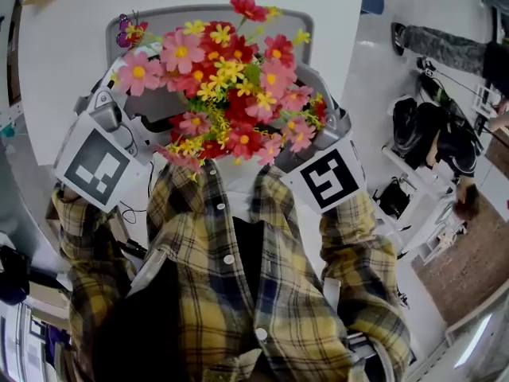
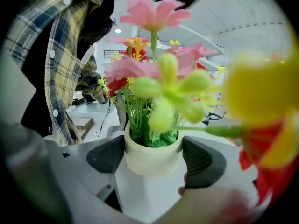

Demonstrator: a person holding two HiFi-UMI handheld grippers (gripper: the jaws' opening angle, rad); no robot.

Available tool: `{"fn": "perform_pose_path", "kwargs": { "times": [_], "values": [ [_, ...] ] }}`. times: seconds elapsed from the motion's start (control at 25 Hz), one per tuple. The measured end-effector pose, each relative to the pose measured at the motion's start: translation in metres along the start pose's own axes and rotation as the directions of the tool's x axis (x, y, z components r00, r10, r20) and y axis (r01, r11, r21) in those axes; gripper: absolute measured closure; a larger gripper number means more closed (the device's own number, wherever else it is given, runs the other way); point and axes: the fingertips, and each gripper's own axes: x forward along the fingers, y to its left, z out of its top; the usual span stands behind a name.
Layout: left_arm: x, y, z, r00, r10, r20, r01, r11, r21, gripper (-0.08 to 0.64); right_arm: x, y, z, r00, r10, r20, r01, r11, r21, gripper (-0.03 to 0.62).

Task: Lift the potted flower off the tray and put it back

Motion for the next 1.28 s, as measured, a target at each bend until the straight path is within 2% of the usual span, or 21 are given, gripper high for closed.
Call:
{"fn": "perform_pose_path", "kwargs": {
  "times": [0.32,0.6,1.28],
  "values": [
    [-0.020,-0.006,0.044,0.997,0.049,0.053,-0.050,0.999,0.020,0.169,-0.031,-0.003,0.035,0.999,-0.014,0.043,0.015,1.000,-0.026,0.227],
    [-0.052,-0.037,0.093,0.989,0.114,0.090,-0.120,0.990,0.070,0.167,-0.073,0.018,0.081,0.997,-0.038,0.070,0.046,0.992,-0.115,0.227],
    [-0.060,-0.037,0.111,0.976,0.155,0.151,-0.170,0.981,0.091,0.164,-0.085,0.014,0.097,0.994,-0.053,0.092,0.069,0.982,-0.177,0.227]
  ]
}}
